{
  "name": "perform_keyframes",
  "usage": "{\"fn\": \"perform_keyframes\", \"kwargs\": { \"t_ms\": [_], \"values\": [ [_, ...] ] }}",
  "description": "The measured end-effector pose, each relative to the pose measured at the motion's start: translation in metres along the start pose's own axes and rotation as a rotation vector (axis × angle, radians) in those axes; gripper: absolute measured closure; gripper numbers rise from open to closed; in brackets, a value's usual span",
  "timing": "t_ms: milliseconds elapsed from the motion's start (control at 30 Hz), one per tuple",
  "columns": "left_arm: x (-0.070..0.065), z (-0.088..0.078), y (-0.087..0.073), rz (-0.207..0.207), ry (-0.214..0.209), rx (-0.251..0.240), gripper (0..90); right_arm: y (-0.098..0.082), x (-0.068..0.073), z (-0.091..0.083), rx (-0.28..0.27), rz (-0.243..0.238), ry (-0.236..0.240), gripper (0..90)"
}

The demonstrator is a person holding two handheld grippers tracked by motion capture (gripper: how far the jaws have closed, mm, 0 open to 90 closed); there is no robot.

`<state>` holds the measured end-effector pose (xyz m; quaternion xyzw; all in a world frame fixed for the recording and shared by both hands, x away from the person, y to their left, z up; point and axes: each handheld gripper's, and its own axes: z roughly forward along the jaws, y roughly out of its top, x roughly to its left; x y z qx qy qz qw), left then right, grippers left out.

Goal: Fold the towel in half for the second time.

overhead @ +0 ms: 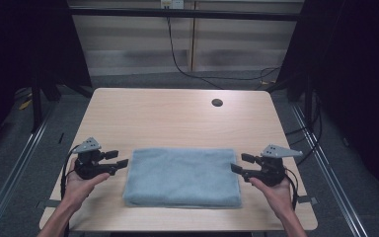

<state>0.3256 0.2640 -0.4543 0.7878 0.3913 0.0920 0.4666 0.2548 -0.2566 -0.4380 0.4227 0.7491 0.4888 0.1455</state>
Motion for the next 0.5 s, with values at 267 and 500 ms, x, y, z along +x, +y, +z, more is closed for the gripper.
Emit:
{"fn": "perform_keyframes", "kwargs": {
  "t_ms": [267, 500],
  "values": [
    [0.023, -0.01, -0.023, -0.056, 0.122, -0.041, 30.5, -0.008, -0.034, 0.006, 0.01, 0.093, -0.113, 30.3],
    [0.021, -0.011, -0.034, -0.079, 0.111, -0.034, 16.1, -0.023, -0.037, 0.01, 0.078, 0.072, -0.157, 26.4]
  ]
}}
